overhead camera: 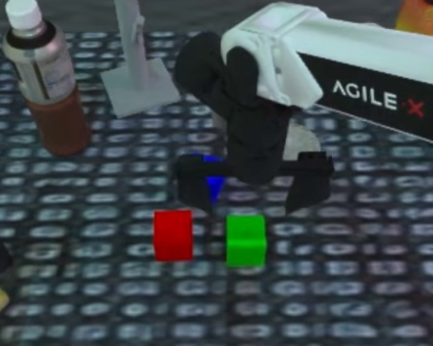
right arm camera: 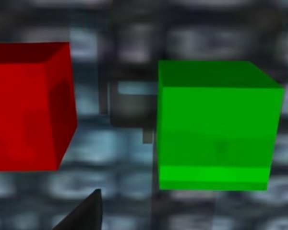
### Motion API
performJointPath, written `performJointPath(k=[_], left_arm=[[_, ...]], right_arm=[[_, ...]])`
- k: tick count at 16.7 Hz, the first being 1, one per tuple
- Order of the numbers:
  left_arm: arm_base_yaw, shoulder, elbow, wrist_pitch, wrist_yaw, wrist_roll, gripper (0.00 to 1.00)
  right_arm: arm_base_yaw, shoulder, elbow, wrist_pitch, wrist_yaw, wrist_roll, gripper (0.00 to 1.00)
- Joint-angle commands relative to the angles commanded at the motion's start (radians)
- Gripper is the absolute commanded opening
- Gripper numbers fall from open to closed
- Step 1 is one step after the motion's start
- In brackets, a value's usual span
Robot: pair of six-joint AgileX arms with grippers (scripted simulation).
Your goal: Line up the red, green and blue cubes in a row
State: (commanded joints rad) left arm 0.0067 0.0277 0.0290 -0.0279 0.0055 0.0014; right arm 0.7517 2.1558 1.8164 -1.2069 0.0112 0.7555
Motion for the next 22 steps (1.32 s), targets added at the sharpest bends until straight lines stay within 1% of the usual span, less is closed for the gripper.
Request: performJointPath(k=[2,5,10,13,15,17,19,22], left_arm=[[-0.028,0.066,0.069,-0.064,0.011,0.003,1.00],[-0.092,0.247,0.255,-0.219,0.030,0.006,1.00],[-0.228,0.724,0.722,-0.567,0.061,0.001,1.00],[-0.313,1.075,1.034,-0.794,0.076,-0.013,1.00],[-0.365,1.315,1.235,-0.935,0.081,-0.027,1.00],[-0.411,1.545,1.423,-1.057,0.083,-0.045,1.00],[-0.451,1.750,1.587,-1.155,0.080,-0.067,1.00],[-0.499,1.993,1.785,-1.255,0.067,-0.103,1.00]], right_arm=[[-0.021,-0.058,-0.043,0.036,0.015,-0.027,1.00],[-0.075,-0.202,-0.163,0.116,0.045,-0.094,1.00],[-0.215,-0.564,-0.506,0.289,0.096,-0.254,1.00],[-0.310,-0.813,-0.763,0.399,0.114,-0.361,1.00],[-0.376,-0.992,-0.946,0.479,0.117,-0.432,1.00],[-0.440,-1.175,-1.125,0.564,0.113,-0.499,1.00],[-0.500,-1.354,-1.288,0.653,0.102,-0.558,1.00],[-0.583,-1.627,-1.501,0.805,0.075,-0.634,1.00]])
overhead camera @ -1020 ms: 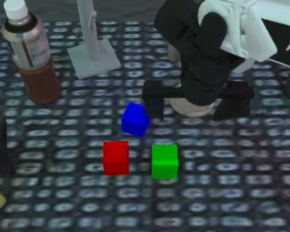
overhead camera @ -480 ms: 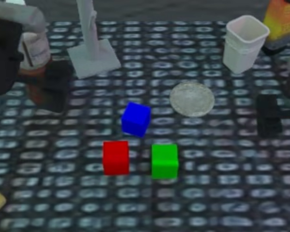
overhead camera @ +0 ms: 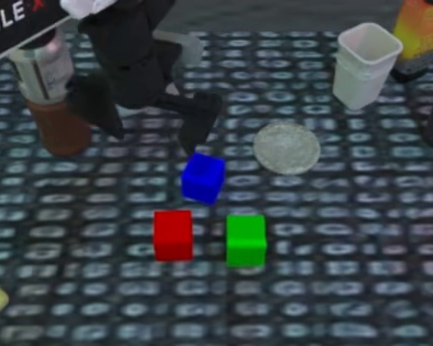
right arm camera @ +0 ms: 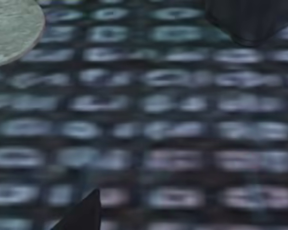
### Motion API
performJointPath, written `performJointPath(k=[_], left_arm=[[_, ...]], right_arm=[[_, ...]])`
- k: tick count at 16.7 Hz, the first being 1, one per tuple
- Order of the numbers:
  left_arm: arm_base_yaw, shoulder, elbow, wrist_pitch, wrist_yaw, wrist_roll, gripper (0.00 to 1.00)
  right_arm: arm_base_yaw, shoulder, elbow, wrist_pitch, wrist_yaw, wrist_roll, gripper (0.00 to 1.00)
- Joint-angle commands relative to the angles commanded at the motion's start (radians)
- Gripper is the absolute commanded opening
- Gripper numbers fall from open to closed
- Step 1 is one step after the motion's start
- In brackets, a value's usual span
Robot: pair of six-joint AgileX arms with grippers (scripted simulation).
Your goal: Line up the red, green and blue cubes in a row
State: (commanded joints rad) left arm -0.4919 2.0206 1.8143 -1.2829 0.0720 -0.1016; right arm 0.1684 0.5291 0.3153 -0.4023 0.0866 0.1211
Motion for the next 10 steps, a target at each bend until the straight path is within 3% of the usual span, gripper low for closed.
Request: performJointPath(k=[5,10], left_arm=[[-0.049,0.278,0.254,-0.067,-0.036,-0.059,1.00],[-0.063,0.397,0.382,-0.068,-0.065,-0.094,1.00]], right_arm=[[-0.106,-0.364,-0.230,0.252,-0.053,-0.086,1.00],[-0.157,-0.524,-0.313,0.398,-0.086,-0.120,1.00]])
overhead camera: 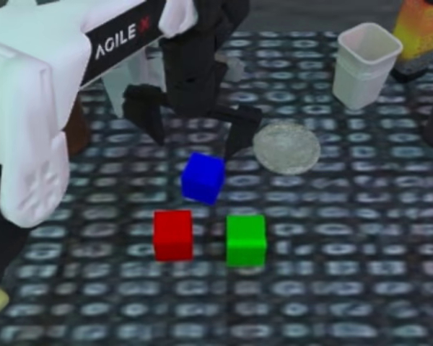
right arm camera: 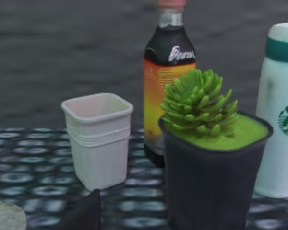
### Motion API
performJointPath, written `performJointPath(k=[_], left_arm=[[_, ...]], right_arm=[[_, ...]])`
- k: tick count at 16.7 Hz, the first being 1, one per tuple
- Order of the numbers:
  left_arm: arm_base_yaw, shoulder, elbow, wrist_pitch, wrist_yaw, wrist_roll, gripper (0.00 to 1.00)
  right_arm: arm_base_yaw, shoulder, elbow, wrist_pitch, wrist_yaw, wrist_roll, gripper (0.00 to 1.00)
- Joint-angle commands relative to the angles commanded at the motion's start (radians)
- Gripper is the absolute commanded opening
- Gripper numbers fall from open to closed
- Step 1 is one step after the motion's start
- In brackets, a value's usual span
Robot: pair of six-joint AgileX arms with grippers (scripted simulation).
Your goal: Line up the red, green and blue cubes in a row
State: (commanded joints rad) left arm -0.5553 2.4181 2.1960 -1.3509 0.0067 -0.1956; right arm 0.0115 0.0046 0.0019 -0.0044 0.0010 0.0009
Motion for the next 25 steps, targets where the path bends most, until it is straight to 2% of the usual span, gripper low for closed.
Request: performJointPath(k=[7,14,19,25], left_arm=[[0.004,0.003,-0.016,0.019,-0.001,0.001,1.00],[0.001,0.048,-0.208,0.263,-0.001,0.001,1.00],[0.001,0.054,-0.224,0.281,-0.001,0.001,1.00],[0.001,0.054,-0.224,0.281,-0.001,0.001,0.55]], right_arm=[[-0.001,-0.005,-0.002,0.004,-0.001,-0.001,1.00],[-0.001,-0.005,-0.002,0.004,-0.001,-0.001,1.00],[-0.001,-0.005,-0.002,0.004,-0.001,-0.001,1.00],[-0.001,-0.005,-0.002,0.004,-0.001,-0.001,1.00]])
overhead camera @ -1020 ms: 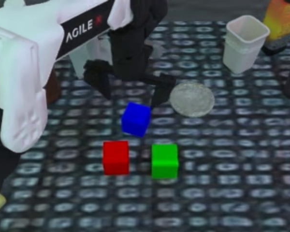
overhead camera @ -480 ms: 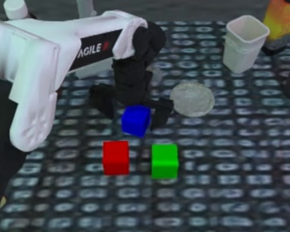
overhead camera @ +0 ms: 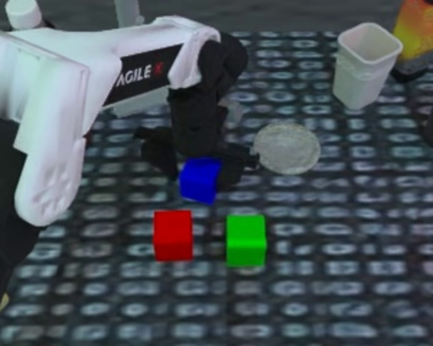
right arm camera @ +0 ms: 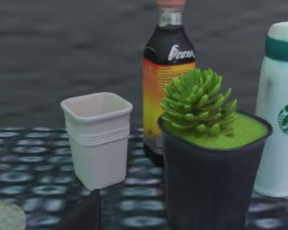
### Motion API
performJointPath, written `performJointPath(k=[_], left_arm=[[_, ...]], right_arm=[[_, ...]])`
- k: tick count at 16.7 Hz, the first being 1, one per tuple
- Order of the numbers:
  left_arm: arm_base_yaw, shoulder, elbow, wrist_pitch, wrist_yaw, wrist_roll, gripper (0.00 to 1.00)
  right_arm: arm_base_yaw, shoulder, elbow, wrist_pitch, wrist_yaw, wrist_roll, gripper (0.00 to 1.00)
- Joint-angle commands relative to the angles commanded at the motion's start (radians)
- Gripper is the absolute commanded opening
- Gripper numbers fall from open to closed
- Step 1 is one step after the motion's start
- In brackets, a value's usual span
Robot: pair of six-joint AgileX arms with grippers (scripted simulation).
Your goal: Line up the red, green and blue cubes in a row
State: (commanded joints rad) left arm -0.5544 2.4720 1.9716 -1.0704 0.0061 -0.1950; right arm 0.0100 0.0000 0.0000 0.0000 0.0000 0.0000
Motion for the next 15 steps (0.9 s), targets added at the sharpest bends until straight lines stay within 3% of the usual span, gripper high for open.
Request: performJointPath(k=[7,15], left_arm=[[0.000,0.000,0.000,0.000,0.000,0.000,0.02],[0.000,0.000,0.000,0.000,0.000,0.000,0.00]], right_arm=[[0.000,0.000,0.000,0.000,0.000,0.000,1.00],[0.000,0.000,0.000,0.000,0.000,0.000,1.00]])
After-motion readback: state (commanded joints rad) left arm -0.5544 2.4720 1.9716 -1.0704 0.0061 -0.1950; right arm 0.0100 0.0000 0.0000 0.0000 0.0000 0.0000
